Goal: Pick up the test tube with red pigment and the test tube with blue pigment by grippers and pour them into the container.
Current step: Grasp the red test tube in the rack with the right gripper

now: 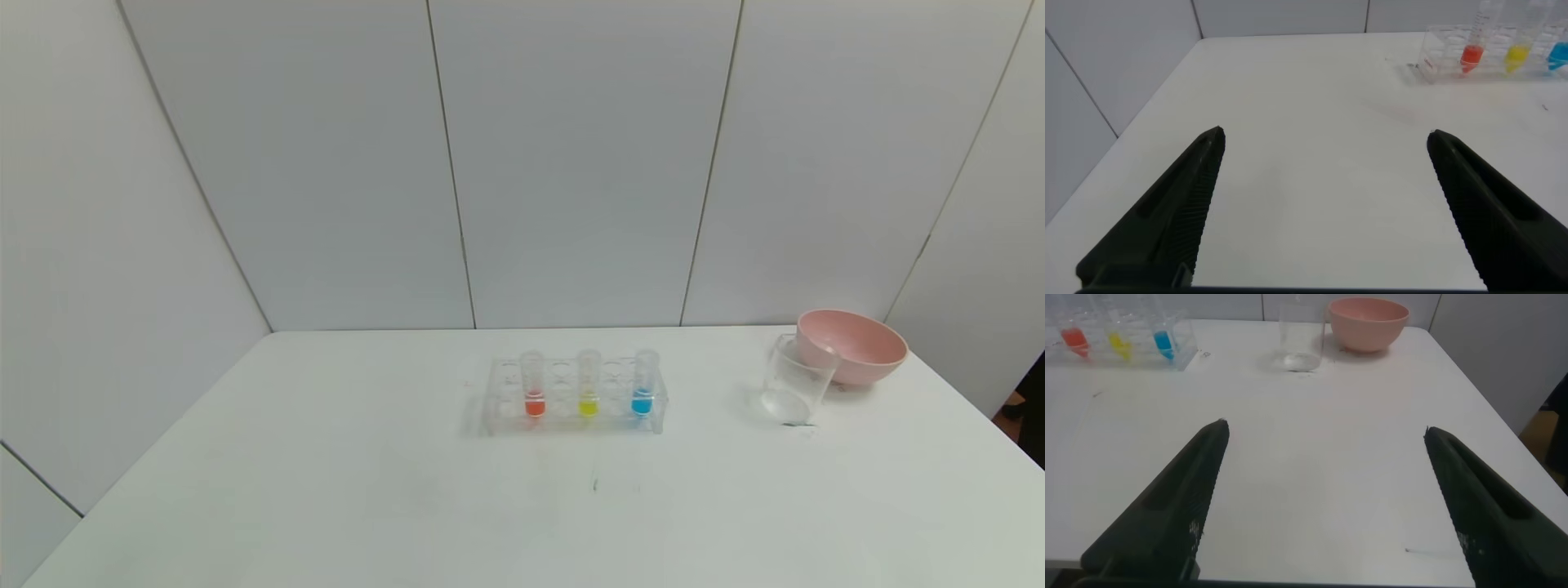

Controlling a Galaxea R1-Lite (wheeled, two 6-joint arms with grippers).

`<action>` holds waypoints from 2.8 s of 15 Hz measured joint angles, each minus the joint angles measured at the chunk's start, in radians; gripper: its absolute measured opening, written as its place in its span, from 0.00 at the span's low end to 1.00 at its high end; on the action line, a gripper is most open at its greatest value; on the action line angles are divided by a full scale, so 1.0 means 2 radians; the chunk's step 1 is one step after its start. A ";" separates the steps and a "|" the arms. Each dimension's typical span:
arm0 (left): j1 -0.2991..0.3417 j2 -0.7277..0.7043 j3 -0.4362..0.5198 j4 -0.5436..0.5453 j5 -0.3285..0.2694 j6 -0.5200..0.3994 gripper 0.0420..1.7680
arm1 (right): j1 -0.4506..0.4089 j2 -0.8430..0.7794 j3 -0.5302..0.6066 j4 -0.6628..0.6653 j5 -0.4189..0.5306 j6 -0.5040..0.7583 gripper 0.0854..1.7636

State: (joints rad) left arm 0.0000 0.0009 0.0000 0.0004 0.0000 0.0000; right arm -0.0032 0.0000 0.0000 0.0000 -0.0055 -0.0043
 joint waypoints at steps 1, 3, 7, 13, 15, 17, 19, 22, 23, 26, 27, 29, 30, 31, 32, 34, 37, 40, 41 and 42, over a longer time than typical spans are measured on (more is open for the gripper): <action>0.000 0.000 0.000 0.000 0.000 0.000 1.00 | 0.000 0.000 0.000 0.000 0.000 0.000 0.97; 0.000 0.000 0.000 0.000 0.000 0.000 1.00 | 0.000 0.000 0.000 0.000 0.000 0.001 0.97; 0.000 0.000 0.000 0.000 0.000 0.000 1.00 | 0.001 0.000 0.000 -0.002 0.000 0.007 0.97; 0.000 0.000 0.000 0.000 0.000 0.000 1.00 | 0.001 0.000 0.000 -0.005 -0.001 0.016 0.97; 0.000 0.000 0.000 0.000 0.000 0.000 1.00 | 0.000 0.000 -0.007 -0.007 -0.004 0.017 0.97; 0.000 0.000 0.000 0.000 0.000 0.000 1.00 | -0.001 0.010 -0.036 -0.006 0.001 0.013 0.97; 0.000 0.000 0.000 0.000 0.000 0.000 1.00 | -0.003 0.036 -0.068 -0.020 0.008 0.006 0.97; 0.000 0.000 0.000 0.000 0.000 0.000 1.00 | -0.009 0.105 -0.092 -0.083 0.022 0.003 0.97; 0.000 0.000 0.000 0.000 0.000 0.000 1.00 | -0.010 0.134 -0.095 -0.110 0.031 0.002 0.97; 0.000 0.000 0.000 0.000 0.000 0.000 1.00 | -0.010 0.237 -0.093 -0.198 0.061 0.003 0.97; 0.000 0.000 0.000 0.000 0.000 0.000 1.00 | -0.008 0.276 -0.092 -0.232 0.066 0.004 0.97; 0.000 0.000 0.000 0.000 0.000 0.000 1.00 | -0.001 0.350 -0.088 -0.295 0.070 0.006 0.97; 0.000 0.000 0.000 0.000 0.000 0.000 1.00 | 0.003 0.389 -0.085 -0.329 0.071 0.007 0.97; 0.000 0.000 0.000 0.000 0.000 0.000 1.00 | 0.008 0.424 -0.082 -0.359 0.071 0.007 0.97; 0.000 0.000 0.000 0.000 0.000 0.000 1.00 | 0.015 0.458 -0.079 -0.388 0.068 0.008 0.97; 0.000 0.000 0.000 0.000 0.000 0.000 1.00 | 0.042 0.526 -0.075 -0.452 0.045 0.011 0.97; 0.000 0.000 0.000 0.000 0.000 0.000 1.00 | 0.126 0.635 -0.074 -0.568 -0.030 0.033 0.97; 0.000 0.000 0.000 0.000 0.000 0.000 1.00 | 0.251 0.741 -0.075 -0.659 -0.129 0.049 0.97; 0.000 0.000 0.000 0.000 0.000 0.000 1.00 | 0.296 0.771 -0.078 -0.677 -0.161 0.051 0.97; 0.000 0.000 0.000 0.000 0.000 0.000 1.00 | 0.342 0.801 -0.086 -0.692 -0.197 0.052 0.97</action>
State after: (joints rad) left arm 0.0000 0.0009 0.0000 0.0004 0.0000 0.0000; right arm 0.6815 1.6019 -0.1713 -1.3843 -0.3998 0.0998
